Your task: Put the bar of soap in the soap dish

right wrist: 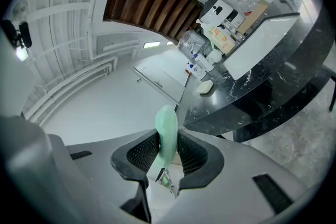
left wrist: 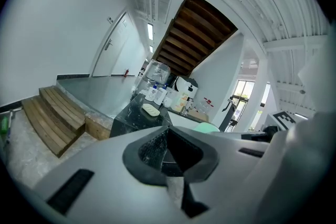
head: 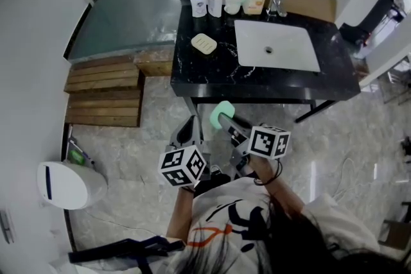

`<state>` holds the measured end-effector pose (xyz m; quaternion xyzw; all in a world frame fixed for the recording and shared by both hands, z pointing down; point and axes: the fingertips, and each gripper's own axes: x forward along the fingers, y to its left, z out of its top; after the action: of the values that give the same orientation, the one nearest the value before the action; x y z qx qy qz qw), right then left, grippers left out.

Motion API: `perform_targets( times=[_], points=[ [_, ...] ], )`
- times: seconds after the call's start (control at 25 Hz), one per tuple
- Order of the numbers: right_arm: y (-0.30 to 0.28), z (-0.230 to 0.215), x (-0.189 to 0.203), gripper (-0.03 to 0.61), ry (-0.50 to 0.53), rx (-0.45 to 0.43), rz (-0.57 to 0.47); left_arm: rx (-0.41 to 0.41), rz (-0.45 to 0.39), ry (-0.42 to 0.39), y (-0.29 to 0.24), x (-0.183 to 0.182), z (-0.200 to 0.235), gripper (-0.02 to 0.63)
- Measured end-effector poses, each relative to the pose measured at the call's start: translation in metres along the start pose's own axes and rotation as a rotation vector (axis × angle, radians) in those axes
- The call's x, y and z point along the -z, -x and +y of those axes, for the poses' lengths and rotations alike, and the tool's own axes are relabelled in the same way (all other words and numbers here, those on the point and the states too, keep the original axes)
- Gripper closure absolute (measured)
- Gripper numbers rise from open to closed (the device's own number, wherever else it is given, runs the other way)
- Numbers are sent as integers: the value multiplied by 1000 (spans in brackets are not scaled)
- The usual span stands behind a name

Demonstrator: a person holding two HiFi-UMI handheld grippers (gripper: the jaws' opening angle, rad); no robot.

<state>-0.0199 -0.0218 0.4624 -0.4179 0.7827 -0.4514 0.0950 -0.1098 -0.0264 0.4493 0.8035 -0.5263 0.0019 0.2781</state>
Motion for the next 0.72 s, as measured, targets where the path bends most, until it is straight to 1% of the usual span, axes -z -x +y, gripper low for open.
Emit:
perform_targets(
  times=[0.44,0.72],
  points=[
    [3,-5,1,462,-12,37,-7,23,23,16,-3,7,0,612],
    [-4,-8,-1,462,-17,34,3,15,21,17,-9,3,4,612]
  ],
)
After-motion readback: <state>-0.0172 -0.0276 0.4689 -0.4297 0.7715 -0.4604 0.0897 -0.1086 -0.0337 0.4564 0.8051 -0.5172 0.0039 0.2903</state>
